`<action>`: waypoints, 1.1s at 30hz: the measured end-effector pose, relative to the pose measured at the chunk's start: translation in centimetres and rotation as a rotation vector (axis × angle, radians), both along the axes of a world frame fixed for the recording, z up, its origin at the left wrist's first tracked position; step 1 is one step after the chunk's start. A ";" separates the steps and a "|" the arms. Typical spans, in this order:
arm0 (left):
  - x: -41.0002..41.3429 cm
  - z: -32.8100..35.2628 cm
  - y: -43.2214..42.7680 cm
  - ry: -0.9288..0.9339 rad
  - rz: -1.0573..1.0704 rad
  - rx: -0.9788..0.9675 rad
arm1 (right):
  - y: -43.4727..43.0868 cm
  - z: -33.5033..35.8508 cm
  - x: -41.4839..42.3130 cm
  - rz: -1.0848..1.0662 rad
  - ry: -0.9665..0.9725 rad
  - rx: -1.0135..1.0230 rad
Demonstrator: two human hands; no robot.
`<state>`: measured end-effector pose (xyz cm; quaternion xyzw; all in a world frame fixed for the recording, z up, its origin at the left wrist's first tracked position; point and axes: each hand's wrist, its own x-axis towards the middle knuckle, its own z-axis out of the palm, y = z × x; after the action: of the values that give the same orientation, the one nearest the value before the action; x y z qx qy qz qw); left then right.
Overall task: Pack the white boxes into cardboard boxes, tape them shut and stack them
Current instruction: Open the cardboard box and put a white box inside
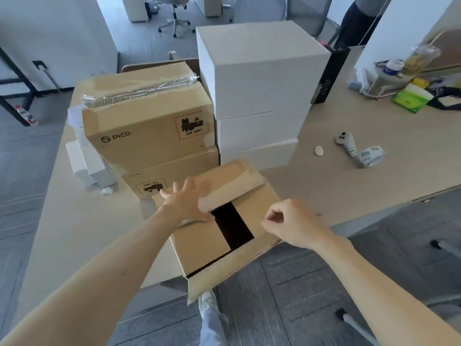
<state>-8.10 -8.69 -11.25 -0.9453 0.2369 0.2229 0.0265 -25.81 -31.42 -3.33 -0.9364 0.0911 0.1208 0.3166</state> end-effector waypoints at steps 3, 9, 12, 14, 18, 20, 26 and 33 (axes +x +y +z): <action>-1.4 -0.3 0.3 0.009 0.023 -0.020 | -2.3 -2.1 -3.8 -0.038 0.197 -0.039; -3.4 1.0 1.2 0.143 0.041 -0.138 | -3.4 -6.0 -6.3 -0.166 0.218 -0.112; -3.8 2.8 1.5 0.124 0.094 -0.219 | -2.5 -5.8 -4.9 -0.139 0.218 -0.200; -3.1 3.9 2.1 0.069 0.115 -0.290 | -2.0 -5.7 -3.7 -0.123 0.211 -0.246; -0.3 6.1 3.2 -0.031 0.134 -0.437 | -1.7 -6.4 -0.3 -0.153 0.236 -0.277; 0.9 6.9 3.6 -0.094 0.149 -0.436 | -1.4 -6.8 1.0 -0.143 0.253 -0.321; 3.8 4.5 4.9 -0.399 0.263 -0.310 | 0.9 -8.5 3.9 -0.129 0.281 -0.381; 2.5 -0.7 3.7 -0.629 0.212 -0.391 | 1.4 -9.4 3.6 -0.089 0.337 -0.545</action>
<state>-5.63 -4.99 -11.95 -0.9739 0.1564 -0.1258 -0.1062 -22.21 -29.97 -12.68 -0.9487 0.2119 0.2312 0.0395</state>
